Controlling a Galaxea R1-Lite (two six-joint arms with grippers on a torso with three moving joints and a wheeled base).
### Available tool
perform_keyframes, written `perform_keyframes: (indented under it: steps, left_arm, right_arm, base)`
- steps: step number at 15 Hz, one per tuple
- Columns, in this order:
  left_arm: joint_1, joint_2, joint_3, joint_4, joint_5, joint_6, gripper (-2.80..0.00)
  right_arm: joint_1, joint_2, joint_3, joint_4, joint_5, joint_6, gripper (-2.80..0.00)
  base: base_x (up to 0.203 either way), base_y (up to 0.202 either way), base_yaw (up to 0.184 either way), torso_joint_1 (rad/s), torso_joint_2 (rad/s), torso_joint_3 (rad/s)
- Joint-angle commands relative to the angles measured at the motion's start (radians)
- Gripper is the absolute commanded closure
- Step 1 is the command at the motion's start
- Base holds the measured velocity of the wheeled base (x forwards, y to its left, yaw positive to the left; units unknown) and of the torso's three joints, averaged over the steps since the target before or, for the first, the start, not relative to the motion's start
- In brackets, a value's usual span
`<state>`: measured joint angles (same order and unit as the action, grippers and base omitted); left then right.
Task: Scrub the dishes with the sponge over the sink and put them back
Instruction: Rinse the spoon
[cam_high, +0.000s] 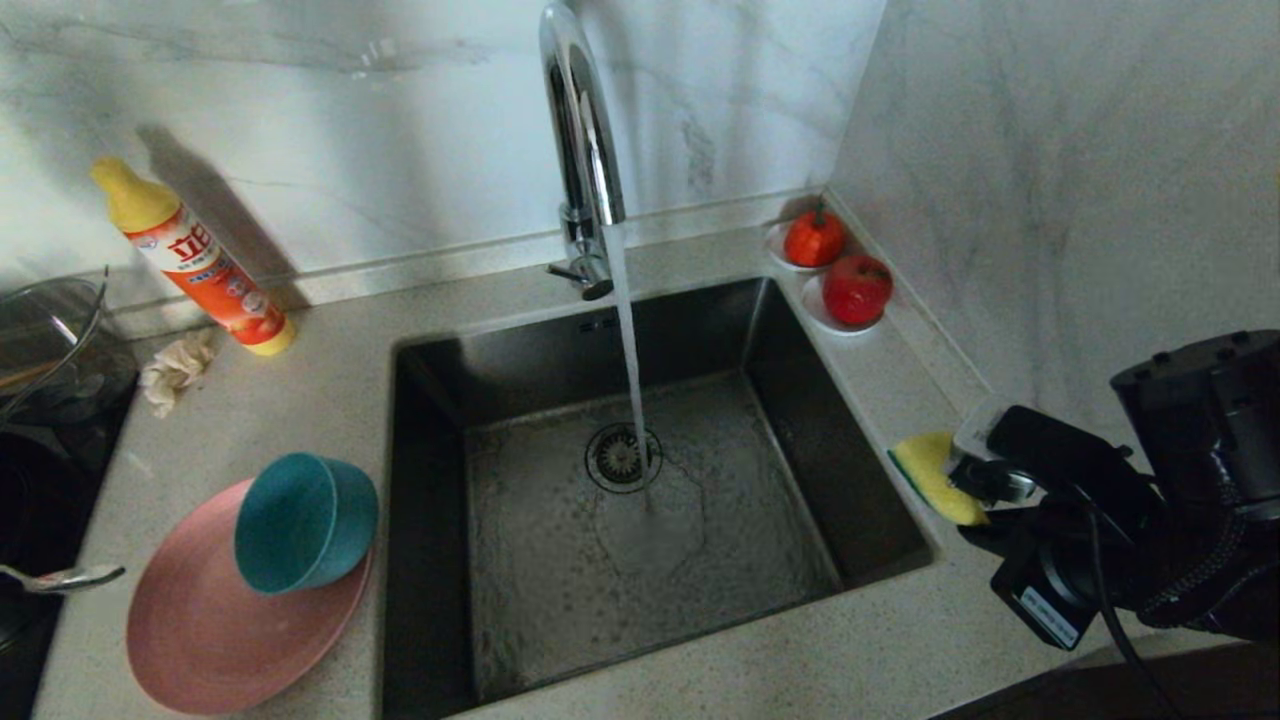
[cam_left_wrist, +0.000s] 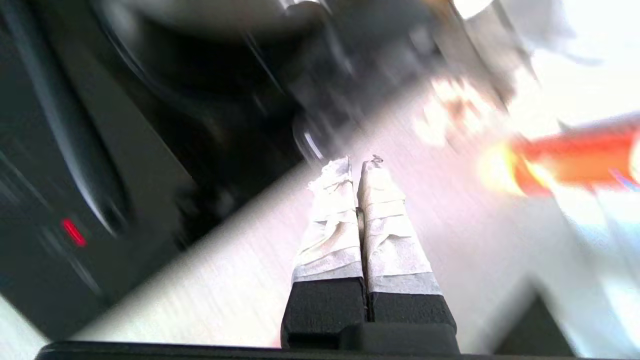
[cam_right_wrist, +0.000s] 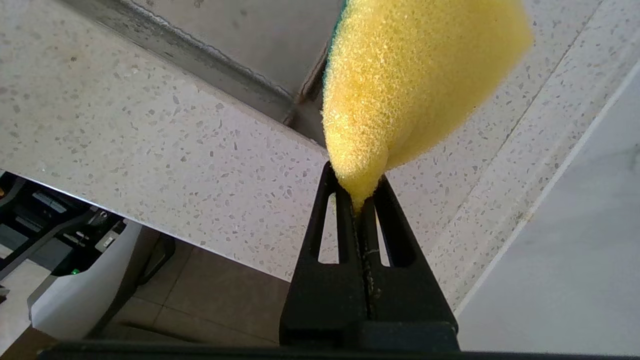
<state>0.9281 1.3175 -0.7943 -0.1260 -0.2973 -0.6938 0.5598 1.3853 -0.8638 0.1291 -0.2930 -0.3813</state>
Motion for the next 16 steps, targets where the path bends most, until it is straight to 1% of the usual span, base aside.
perform_keyframes:
  steps: [1, 3, 4, 5, 6, 7, 10, 11, 12, 14, 16]
  left_arm:
    - [-0.007, -0.057, -0.021, 0.103, -0.036, -0.017, 0.0]
    - [-0.017, -0.047, 0.012, 0.1, -0.027, -0.005, 0.0]
    - [-0.021, -0.035, 0.033, 0.096, -0.021, 0.019, 0.0]
    - [-0.022, -0.015, 0.039, 0.094, -0.002, 0.045, 0.0]
    - [-0.023, 0.005, 0.038, 0.091, 0.048, 0.057, 0.0]
    - [-0.023, 0.014, 0.03, 0.089, 0.079, 0.062, 0.0]
    - [-0.024, 0.021, 0.031, 0.089, 0.105, 0.064, 0.0]
    - [-0.027, 0.035, 0.031, 0.089, 0.135, 0.066, 0.0]
    - [-0.037, 0.042, 0.03, 0.085, 0.158, 0.07, 0.0]
    - [-0.059, 0.059, 0.033, 0.077, 0.171, 0.071, 0.0]
    - [-0.104, 0.073, 0.033, 0.077, 0.205, 0.073, 0.0]
  right_arm:
    - [0.002, 0.0, 0.0, 0.001, -0.002, -0.002, 0.0]
    - [0.002, 0.0, 0.001, 0.001, -0.002, -0.001, 0.0]
    - [0.002, -0.002, 0.002, 0.001, -0.002, -0.001, 0.0]
    - [0.003, 0.0, 0.0, 0.001, -0.002, -0.001, 0.0]
    - [0.002, -0.001, 0.0, 0.001, -0.002, -0.001, 0.0]
    - [0.003, -0.002, 0.0, 0.001, -0.002, -0.001, 0.0]
    - [0.003, -0.002, 0.0, 0.001, -0.002, -0.001, 0.0]
    - [0.006, -0.004, -0.001, 0.001, -0.002, -0.001, 0.0]
    - [0.006, -0.005, -0.001, 0.001, -0.003, -0.002, 0.0]
    - [0.006, -0.005, -0.003, 0.001, -0.003, -0.002, 0.0]
    - [0.006, -0.005, -0.006, 0.001, -0.002, -0.002, 0.0]
  base:
    - [0.0, 0.0, 0.0, 0.0, 0.0, 0.0]
    - [0.0, 0.0, 0.0, 0.0, 0.0, 0.0]
    - [0.0, 0.0, 0.0, 0.0, 0.0, 0.0]
    - [0.0, 0.0, 0.0, 0.0, 0.0, 0.0]
    - [0.0, 0.0, 0.0, 0.0, 0.0, 0.0]
    - [0.0, 0.0, 0.0, 0.0, 0.0, 0.0]
    - [0.0, 0.0, 0.0, 0.0, 0.0, 0.0]
    - [0.0, 0.0, 0.0, 0.0, 0.0, 0.0]
    - [0.0, 0.0, 0.0, 0.0, 0.0, 0.0]
    - [0.0, 0.0, 0.0, 0.0, 0.0, 0.0]
    - [0.0, 0.0, 0.0, 0.0, 0.0, 0.0]
